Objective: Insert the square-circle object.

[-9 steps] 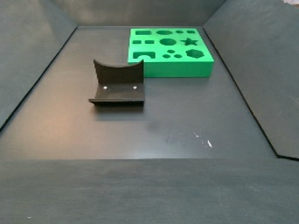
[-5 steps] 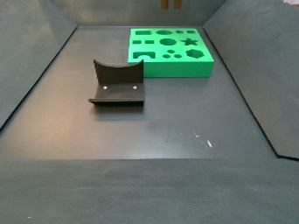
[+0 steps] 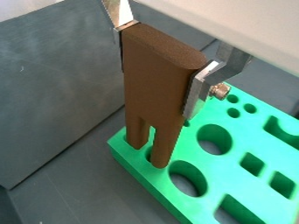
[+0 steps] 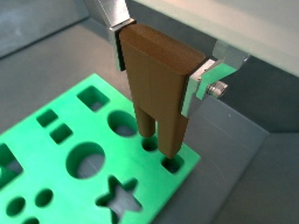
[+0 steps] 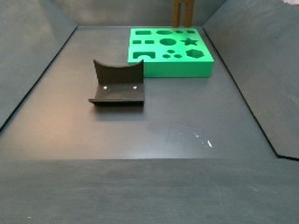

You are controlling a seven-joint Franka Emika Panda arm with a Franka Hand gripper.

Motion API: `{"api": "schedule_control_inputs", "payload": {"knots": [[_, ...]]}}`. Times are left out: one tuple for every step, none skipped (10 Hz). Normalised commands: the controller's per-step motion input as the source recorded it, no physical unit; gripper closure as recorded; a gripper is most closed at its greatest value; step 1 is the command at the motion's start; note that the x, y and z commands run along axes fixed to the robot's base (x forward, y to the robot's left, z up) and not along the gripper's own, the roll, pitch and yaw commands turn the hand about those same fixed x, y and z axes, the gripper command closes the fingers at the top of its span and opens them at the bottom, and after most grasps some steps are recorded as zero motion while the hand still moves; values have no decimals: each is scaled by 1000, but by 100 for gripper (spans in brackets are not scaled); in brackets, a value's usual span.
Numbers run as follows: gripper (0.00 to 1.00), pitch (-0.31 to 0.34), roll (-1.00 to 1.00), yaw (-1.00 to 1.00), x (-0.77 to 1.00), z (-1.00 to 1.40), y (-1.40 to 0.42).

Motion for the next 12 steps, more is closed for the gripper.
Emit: {"api": "schedule_control_inputs", "payload": {"knots": [[100, -34, 317, 134, -440, -306, -123], [100, 0, 177, 77, -171, -229, 0], [100, 10, 139, 34, 0, -226, 3], [100, 44, 94, 0, 57, -323, 0], [100, 59, 51, 0, 263, -366, 0], [100, 47, 44, -11, 300, -386, 9], [100, 19, 131, -6, 263, -454, 0], [100, 3, 280, -31, 154, -529, 0], [100, 0, 271, -40, 46, -577, 0], [100, -159, 131, -31, 0, -717, 0], [100, -267, 0, -31, -97, -717, 0], [100, -283, 0, 0, -146, -689, 0]]}}
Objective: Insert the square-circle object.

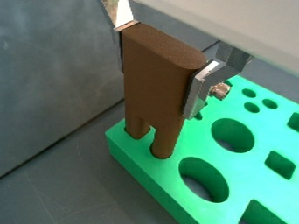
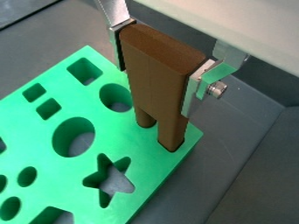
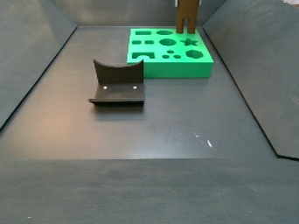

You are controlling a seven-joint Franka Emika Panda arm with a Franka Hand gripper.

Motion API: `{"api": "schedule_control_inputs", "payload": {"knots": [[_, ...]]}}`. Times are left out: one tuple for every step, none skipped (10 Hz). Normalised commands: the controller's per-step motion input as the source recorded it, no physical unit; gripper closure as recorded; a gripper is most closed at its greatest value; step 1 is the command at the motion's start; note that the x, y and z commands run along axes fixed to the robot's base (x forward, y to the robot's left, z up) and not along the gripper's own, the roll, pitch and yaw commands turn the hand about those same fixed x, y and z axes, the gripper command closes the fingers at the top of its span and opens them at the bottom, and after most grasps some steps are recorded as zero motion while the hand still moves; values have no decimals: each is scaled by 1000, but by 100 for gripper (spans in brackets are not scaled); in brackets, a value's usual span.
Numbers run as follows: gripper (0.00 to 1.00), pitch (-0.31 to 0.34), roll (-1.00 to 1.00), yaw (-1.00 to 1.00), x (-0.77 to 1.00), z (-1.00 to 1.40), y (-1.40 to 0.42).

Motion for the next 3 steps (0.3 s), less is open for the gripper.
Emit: {"api": "schedule_control_inputs", "payload": {"knots": [[100, -309, -33, 0, -200, -403, 0], [100, -53, -19, 0, -9, 0, 3], [100, 0, 0, 0, 0, 0, 0]]}}
